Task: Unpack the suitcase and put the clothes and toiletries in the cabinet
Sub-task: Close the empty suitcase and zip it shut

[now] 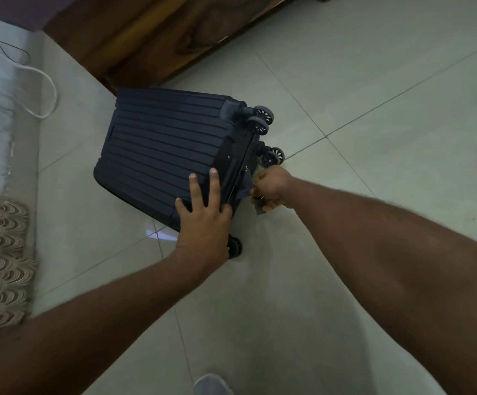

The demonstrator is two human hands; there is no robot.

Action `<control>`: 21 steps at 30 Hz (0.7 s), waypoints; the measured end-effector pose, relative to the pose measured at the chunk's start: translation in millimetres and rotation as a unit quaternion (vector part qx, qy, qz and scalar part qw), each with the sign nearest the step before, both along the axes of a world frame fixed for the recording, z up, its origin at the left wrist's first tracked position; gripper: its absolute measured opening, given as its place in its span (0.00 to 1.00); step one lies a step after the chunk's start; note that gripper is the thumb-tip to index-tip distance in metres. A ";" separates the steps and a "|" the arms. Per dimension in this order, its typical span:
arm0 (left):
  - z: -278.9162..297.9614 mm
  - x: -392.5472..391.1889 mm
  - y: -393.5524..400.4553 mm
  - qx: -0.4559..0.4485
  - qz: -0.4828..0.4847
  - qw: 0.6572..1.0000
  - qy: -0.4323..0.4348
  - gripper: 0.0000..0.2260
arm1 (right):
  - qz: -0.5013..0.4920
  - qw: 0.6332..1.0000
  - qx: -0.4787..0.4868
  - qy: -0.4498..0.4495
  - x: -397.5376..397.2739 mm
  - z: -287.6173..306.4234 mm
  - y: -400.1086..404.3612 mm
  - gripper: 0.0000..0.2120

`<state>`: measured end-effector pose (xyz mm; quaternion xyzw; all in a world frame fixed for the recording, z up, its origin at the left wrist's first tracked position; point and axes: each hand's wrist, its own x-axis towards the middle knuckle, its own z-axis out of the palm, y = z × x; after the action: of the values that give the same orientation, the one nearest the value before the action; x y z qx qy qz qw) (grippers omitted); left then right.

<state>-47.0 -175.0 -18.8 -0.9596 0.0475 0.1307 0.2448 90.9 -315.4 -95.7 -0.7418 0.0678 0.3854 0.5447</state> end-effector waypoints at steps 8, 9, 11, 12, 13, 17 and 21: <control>18.6 5.1 75.6 -0.106 -0.184 0.977 -0.021 0.18 | -0.099 0.990 0.097 0.040 -6.9 8.3 -4.2 0.09; 21.7 7.7 72.9 -0.130 -0.184 0.974 -0.033 0.16 | -0.119 0.985 0.111 0.049 -8.4 9.9 -0.8 0.09; 25.8 13.3 67.1 -0.155 -0.205 0.965 -0.057 0.12 | -0.154 0.977 0.131 0.061 -10.0 12.3 8.8 0.09; 27.9 16.6 64.6 -0.162 -0.214 0.961 -0.069 0.11 | -0.168 0.974 0.137 0.066 -10.6 13.3 12.6 0.08; 30.7 20.0 62.9 -0.166 -0.222 0.958 -0.077 0.10 | -0.182 0.971 0.138 0.069 -10.7 13.4 15.2 0.08; 45.0 30.4 58.6 -0.185 -0.242 0.946 -0.108 0.12 | -0.221 0.965 0.121 0.070 -8.8 15.1 15.7 0.06; 60.0 34.2 61.4 -0.215 -0.244 0.935 -0.141 0.14 | -0.281 0.949 0.131 0.068 -7.3 21.3 19.0 0.06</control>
<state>-12.8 -113.6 41.1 -0.9567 0.2719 -0.0833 0.0615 83.6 -296.3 -74.4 -0.5873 0.2589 0.2717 0.7171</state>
